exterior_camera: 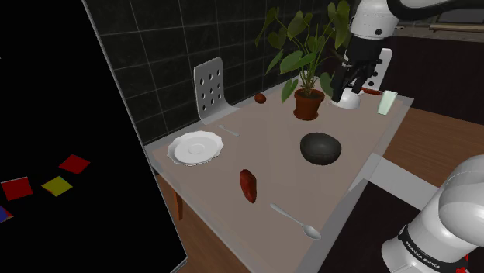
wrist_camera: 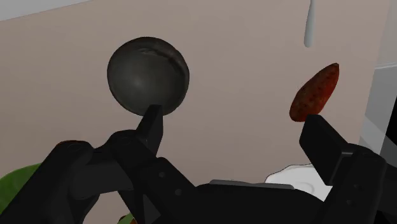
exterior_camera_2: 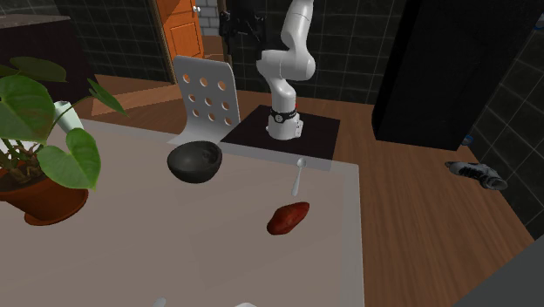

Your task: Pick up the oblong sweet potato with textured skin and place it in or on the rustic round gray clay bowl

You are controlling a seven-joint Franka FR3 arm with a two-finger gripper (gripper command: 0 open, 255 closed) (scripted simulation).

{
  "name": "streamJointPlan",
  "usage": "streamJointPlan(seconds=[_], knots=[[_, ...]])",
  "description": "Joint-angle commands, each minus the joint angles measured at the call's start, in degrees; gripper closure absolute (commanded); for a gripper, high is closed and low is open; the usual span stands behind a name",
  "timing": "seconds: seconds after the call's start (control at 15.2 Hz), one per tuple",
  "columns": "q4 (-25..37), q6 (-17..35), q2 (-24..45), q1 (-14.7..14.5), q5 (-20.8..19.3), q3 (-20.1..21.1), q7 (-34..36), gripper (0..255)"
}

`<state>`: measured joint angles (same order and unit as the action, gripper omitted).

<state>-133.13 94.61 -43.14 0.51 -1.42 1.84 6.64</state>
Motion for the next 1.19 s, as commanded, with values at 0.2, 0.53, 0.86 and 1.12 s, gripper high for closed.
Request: streamJointPlan(seconds=[0.2,0.53,0.86,1.12], knots=[[-3.9,5.1,1.3,-0.3,1.8,1.8,3.5,0],[-8.9,14.2,5.3,-1.0,4.9,5.0,9.1,0],[-11.9,23.9,11.8,-1.6,7.5,8.4,14.6,0],[-12.7,31.8,18.5,-2.0,9.1,11.2,18.9,0]])
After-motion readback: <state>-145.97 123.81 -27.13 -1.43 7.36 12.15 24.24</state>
